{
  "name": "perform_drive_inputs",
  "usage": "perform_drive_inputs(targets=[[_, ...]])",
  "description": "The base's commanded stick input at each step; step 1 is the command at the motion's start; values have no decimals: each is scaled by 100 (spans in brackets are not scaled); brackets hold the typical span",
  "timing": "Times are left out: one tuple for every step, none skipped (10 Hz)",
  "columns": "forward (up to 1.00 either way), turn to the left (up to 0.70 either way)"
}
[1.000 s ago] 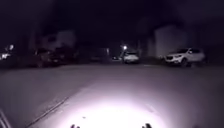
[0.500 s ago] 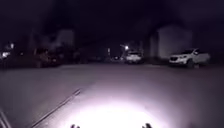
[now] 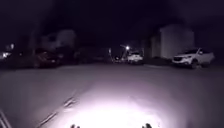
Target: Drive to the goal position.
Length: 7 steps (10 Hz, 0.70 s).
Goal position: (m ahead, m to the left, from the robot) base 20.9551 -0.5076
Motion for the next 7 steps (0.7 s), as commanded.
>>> perform_drive_inputs(targets=[[85,-34],[85,-34],[85,-34],[85,-34],[85,-34],[85,-34],[85,-34]])
